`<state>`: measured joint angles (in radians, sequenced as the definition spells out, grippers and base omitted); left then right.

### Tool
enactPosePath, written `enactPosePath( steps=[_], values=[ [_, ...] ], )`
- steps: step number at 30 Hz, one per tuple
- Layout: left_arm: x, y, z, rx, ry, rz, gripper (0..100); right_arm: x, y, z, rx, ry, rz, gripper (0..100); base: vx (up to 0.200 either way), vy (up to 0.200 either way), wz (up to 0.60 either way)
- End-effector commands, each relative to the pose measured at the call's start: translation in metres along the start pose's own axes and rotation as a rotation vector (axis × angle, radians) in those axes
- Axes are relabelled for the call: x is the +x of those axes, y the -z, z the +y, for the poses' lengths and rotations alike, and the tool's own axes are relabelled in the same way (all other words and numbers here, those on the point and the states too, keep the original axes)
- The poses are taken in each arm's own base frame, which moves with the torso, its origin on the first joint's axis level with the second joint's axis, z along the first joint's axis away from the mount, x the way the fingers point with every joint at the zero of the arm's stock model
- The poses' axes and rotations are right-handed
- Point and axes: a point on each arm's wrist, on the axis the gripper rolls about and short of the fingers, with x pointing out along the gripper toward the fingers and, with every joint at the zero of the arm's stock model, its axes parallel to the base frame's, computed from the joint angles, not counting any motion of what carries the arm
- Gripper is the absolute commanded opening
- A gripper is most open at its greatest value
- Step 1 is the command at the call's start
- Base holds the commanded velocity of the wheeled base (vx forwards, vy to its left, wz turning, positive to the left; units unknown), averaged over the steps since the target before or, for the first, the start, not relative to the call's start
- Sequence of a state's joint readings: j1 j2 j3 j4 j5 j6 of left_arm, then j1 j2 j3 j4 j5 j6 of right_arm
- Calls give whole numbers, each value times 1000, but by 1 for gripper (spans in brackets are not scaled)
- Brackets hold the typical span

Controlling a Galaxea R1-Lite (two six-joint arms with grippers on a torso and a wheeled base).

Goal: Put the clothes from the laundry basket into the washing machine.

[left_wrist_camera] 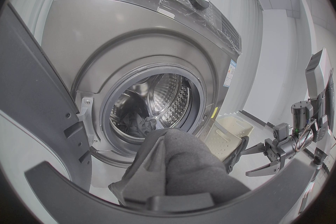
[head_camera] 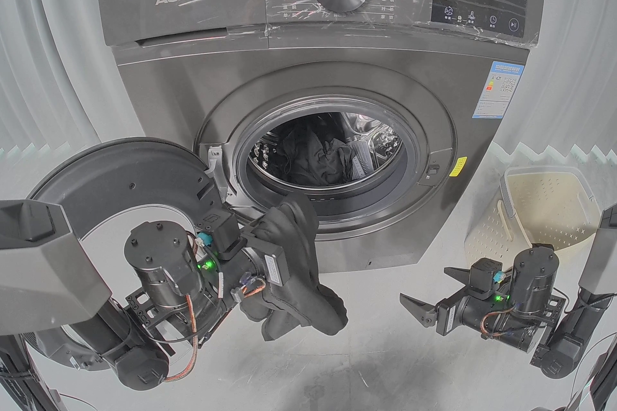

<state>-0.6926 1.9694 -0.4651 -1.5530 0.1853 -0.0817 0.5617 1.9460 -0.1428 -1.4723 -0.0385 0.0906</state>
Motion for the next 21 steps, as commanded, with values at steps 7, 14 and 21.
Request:
enactPosePath(
  steps=[7, 14, 21],
  values=[
    [0, -1, 1, 0, -4, -4, 0, 0, 0, 0, 0, -3, -2, 100, 0, -171, 0],
    [1, 2, 0, 5, -1, 6, 0, 0, 0, 0, -1, -3, 1, 100, 0, 0, 0],
    [1, 4, 1, 11, -7, 13, 0, 0, 0, 0, 1, -3, 1, 100, 0, 0, 0]
  ],
)
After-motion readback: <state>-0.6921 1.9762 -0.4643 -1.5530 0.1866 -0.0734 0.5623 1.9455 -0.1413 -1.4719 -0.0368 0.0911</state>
